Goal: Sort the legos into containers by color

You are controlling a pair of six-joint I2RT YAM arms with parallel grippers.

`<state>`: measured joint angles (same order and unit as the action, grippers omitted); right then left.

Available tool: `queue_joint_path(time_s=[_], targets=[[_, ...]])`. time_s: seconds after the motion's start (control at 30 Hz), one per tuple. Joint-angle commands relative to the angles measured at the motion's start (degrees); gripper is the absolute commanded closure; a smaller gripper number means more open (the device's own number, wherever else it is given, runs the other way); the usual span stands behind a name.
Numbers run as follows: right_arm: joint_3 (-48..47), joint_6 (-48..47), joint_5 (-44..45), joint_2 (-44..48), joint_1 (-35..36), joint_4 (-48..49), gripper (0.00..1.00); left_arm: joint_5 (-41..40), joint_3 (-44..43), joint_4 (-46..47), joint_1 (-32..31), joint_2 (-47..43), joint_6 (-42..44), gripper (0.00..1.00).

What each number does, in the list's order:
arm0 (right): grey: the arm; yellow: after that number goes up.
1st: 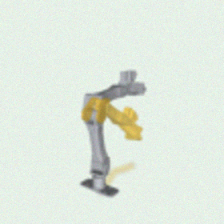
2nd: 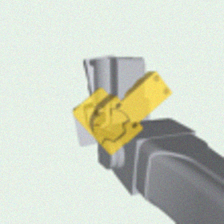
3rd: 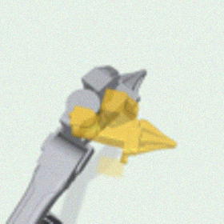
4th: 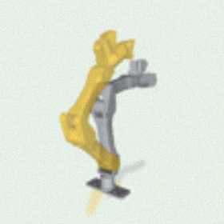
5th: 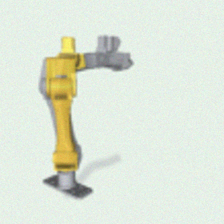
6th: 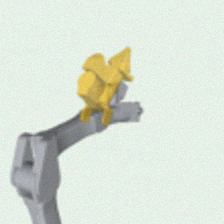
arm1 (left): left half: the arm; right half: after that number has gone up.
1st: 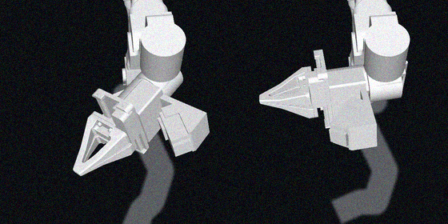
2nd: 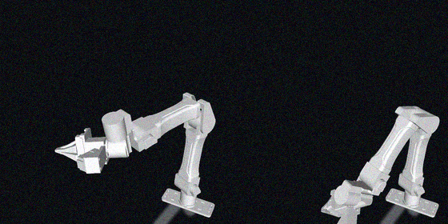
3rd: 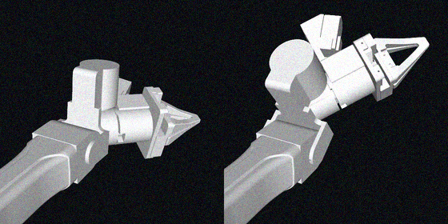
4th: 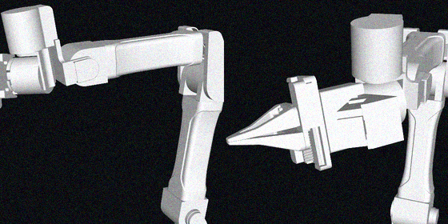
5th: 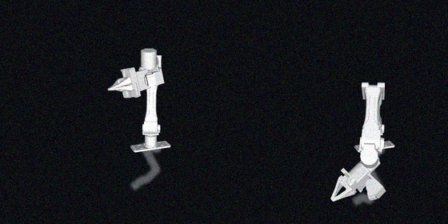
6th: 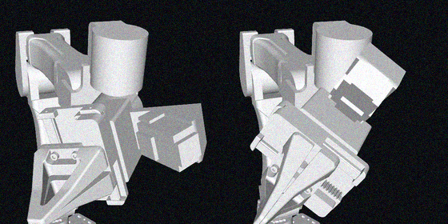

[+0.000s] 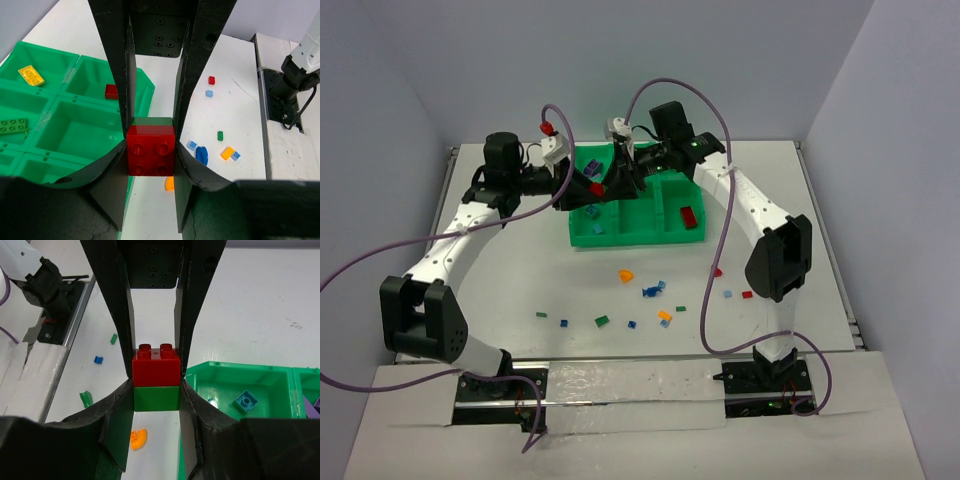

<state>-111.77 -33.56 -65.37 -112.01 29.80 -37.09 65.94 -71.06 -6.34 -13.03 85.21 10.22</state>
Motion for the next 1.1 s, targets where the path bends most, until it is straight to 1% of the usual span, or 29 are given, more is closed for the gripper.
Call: queue_joint_path(time_s=[0.0,0.07,0.1,0.17,0.2,0.27,0.33,0.4,0.5,0.53,0.6,0.63,0.7,0.8,0.87,0.93,1.07], targets=[[-1.27,-1.55,2.47,-0.10,0.70,-1.09,0.67,-1.01,-0.08,5.78,0.46,-1.49,-3.58,0.99],[-0.30,-1.48,4.06,0.24,0.70,-1.32,0.56,-1.24,0.20,7.94,0.55,-1.85,-4.19,0.99],[0.05,-1.30,4.64,0.37,0.70,-1.32,0.46,-1.17,0.13,8.10,0.55,-2.06,-3.98,0.99],[-0.10,-0.60,4.96,0.14,0.75,-1.26,0.35,-1.01,0.02,8.15,0.55,-1.96,-4.13,0.99],[-0.28,-0.13,5.20,0.00,0.76,-1.23,0.31,-0.87,-0.10,8.09,0.55,-1.87,-4.18,0.99],[-0.66,0.48,5.33,-0.37,0.70,-1.23,0.32,-0.72,-0.31,7.75,0.55,-1.81,-3.99,0.99],[-1.44,0.96,5.26,-0.77,0.70,-1.13,0.36,-0.73,-0.22,7.92,0.55,-1.90,-3.90,0.99],[-1.61,1.39,5.25,-0.85,0.61,-0.88,0.52,-0.73,-0.31,7.75,0.46,-1.89,-3.89,0.99],[-1.44,1.56,4.56,-0.76,0.69,-0.27,0.67,-0.90,-0.48,6.96,0.46,-1.80,-3.54,0.99],[-1.44,1.65,4.30,-0.76,0.53,-0.18,0.79,-1.16,-0.40,6.79,0.46,-1.80,-3.45,0.99],[-1.08,1.56,4.05,-0.55,0.55,0.03,0.94,-1.61,-0.28,6.82,0.46,-2.07,-3.46,0.99],[-0.54,1.56,4.07,-0.40,0.57,0.23,0.99,-1.92,-0.13,7.01,0.46,-2.15,-3.72,1.00],[0.55,1.49,4.45,0.09,0.32,0.60,1.00,-2.68,0.12,7.59,0.87,-2.32,-4.22,1.00],[2.95,0.55,5.43,0.92,-0.86,0.14,1.00,-3.45,0.82,13.44,3.36,-2.50,-9.58,1.00],[3.49,-0.38,5.71,1.09,-1.86,-0.89,1.00,-3.72,0.47,14.44,4.97,-2.50,-11.03,1.00],[4.86,-2.43,7.15,0.92,-3.89,-3.62,1.00,-4.66,-0.98,17.09,8.21,-2.16,-14.38,1.00],[5.92,-2.90,11.21,-0.13,-7.65,-4.35,1.00,-7.02,-2.90,16.79,10.70,-2.15,-14.43,1.00]])
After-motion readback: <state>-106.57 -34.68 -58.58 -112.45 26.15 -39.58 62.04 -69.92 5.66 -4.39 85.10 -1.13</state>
